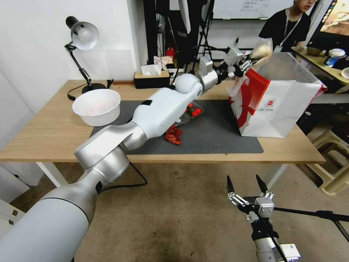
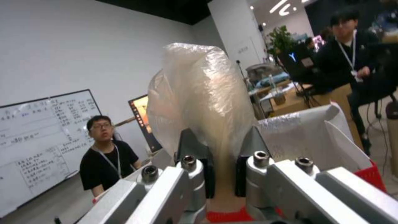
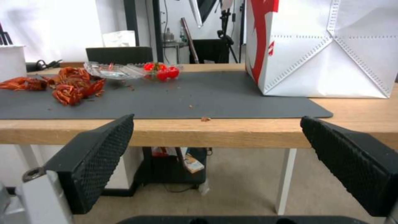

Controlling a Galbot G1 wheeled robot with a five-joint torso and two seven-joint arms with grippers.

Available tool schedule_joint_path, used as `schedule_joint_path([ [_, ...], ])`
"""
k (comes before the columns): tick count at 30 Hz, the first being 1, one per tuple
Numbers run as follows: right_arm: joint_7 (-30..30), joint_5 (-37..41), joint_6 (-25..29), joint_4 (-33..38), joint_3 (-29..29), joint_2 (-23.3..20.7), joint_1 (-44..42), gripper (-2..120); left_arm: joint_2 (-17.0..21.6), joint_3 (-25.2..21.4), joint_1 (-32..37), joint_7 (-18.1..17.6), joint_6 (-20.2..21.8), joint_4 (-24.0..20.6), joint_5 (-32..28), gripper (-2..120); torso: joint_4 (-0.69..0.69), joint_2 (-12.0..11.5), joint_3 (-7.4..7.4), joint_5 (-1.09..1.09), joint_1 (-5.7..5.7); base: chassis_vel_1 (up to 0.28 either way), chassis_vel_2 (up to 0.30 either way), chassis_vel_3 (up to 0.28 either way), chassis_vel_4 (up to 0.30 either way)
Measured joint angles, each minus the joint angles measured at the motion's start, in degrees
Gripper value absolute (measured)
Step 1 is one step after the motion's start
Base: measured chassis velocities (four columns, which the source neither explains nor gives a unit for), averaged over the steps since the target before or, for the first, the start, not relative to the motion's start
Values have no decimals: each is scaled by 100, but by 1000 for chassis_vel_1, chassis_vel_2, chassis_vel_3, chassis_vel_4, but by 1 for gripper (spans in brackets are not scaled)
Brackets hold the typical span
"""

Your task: Pick up the trash from the table and place it into the takeout bag.

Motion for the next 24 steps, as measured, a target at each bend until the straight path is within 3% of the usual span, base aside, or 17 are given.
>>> schedule_joint_path([
  [8, -8, 24, 19, -16, 4, -27, 9, 100, 3, 680, -415, -199, -223, 84, 893, 6, 0, 0, 0, 0, 0, 0, 0, 0, 0],
  [18, -11, 41, 31, -28, 6, -54, 11, 100, 5, 832, -596, -249, -346, 174, 1424, 7, 0, 0, 0, 0, 0, 0, 0, 0, 0],
  [19, -11, 47, 31, -27, 8, -64, 17, 100, 6, 843, -646, -204, -330, 175, 1524, 15, 0, 0, 0, 0, 0, 0, 0, 0, 0],
  [24, -11, 52, 31, -30, 8, -73, 29, 100, 6, 897, -700, -215, -315, 167, 1560, 29, 0, 0, 0, 0, 0, 0, 0, 0, 0],
])
